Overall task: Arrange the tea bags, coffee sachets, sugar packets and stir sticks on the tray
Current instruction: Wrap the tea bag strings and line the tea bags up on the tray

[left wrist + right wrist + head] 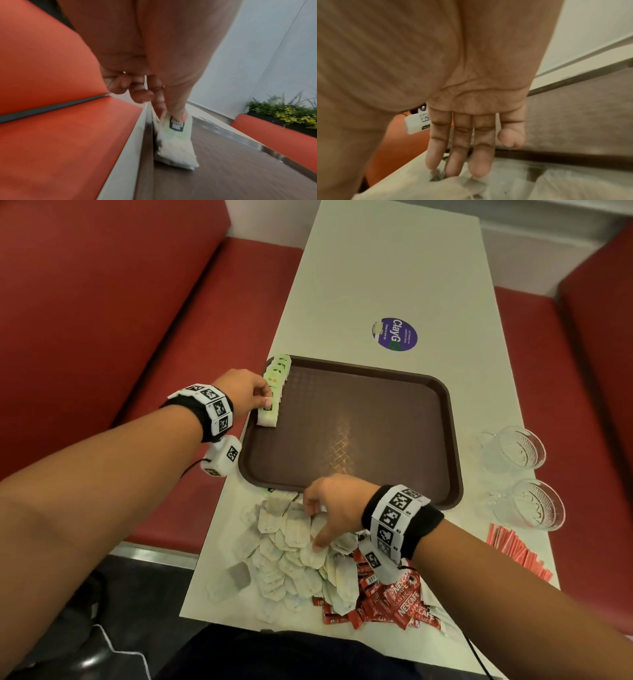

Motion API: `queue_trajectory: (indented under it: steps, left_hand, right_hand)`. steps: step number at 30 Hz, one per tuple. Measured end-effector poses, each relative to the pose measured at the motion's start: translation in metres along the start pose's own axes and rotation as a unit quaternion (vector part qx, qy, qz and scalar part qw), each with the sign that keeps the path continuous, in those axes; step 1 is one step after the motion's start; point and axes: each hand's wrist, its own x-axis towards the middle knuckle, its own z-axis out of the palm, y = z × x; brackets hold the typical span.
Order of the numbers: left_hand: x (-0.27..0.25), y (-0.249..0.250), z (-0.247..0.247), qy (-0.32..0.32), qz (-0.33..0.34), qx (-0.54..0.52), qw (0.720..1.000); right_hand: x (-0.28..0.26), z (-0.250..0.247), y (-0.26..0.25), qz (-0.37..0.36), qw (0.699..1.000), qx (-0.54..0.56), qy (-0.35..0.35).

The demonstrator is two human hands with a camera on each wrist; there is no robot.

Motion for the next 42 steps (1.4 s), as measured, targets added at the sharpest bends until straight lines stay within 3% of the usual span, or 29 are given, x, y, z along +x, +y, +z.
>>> queue_trajectory:
  steps: [5, 9, 14, 18, 21, 25, 28, 32, 42]
  left_hand:
    - [0.018, 0.002, 0.001, 0.032, -0.035, 0.025, 0.999]
    - [0.017, 0.007, 0.008, 0.065, -0.025, 0.071, 0.995]
    - [0.006, 0.019, 0.016, -0.03, -0.016, 0.119, 0.992]
    - [-0.011, 0.03, 0.013, -0.002, 0.006, 0.073, 0.997]
    - [-0.046, 0.05, 0.01, 0.016, 0.079, -0.004, 0.997]
    - [-0.096, 0.069, 0.012, -0.078, 0.153, -0.066, 0.983]
    - [-0.111, 0.072, 0.022, -0.11, 0.181, -0.061, 0.976]
    - [-0.119, 0.074, 0.032, -0.086, 0.184, -0.042, 0.978]
    - [-0.125, 0.065, 0.027, -0.028, 0.14, -0.142, 0.979]
  right_hand:
    - [-0.006, 0.004, 0.003, -0.008, 1.0, -0.014, 0.017]
    - [-0.011, 0.004, 0.009, 0.001, 0.999, 0.016, 0.034]
    - [-0.014, 0.003, 0.014, -0.002, 0.996, 0.054, 0.073]
    - [-0.017, 0.0, 0.018, 0.009, 0.988, 0.099, 0.121]
    - [-0.017, 0.0, 0.019, 0.012, 0.979, 0.127, 0.162]
    - [-0.019, -0.004, 0.02, 0.013, 0.962, 0.165, 0.217]
    - [-0.02, -0.01, 0.018, -0.001, 0.953, 0.168, 0.254]
    - [-0.02, -0.016, 0.015, -0.016, 0.932, 0.206, 0.298]
    - [-0.016, -0.015, 0.024, 0.015, 0.868, 0.303, 0.393]
